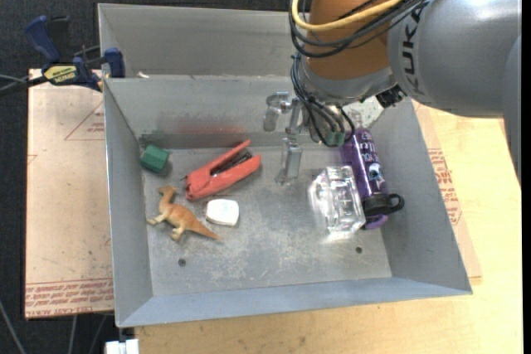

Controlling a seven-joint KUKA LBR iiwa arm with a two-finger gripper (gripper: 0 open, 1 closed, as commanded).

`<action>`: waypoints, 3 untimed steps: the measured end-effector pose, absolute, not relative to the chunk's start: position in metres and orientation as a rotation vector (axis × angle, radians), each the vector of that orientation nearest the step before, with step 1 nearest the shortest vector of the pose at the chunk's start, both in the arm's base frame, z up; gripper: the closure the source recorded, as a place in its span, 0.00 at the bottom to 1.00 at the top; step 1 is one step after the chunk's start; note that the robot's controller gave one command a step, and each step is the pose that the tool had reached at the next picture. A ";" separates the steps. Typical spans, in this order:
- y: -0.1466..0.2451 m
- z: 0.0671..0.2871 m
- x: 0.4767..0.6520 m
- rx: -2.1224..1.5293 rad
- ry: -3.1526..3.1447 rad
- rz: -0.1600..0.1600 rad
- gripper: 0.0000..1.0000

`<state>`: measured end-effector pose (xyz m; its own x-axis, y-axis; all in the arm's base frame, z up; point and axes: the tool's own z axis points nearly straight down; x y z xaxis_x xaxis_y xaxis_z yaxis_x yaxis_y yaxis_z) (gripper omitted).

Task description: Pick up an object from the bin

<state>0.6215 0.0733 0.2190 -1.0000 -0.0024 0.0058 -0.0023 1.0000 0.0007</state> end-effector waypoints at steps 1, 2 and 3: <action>0.073 0.224 0.623 0.002 -3.143 -0.002 0.00; 0.092 0.193 0.617 0.084 -3.149 0.000 0.00; 0.112 0.133 0.617 0.074 -3.147 -0.005 0.00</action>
Offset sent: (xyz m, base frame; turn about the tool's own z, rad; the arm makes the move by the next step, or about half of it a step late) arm -0.0359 0.0937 -0.1469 -0.2503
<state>0.6169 0.1123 0.1332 -0.9989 -0.0472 -0.0065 -0.0472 0.9989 0.0029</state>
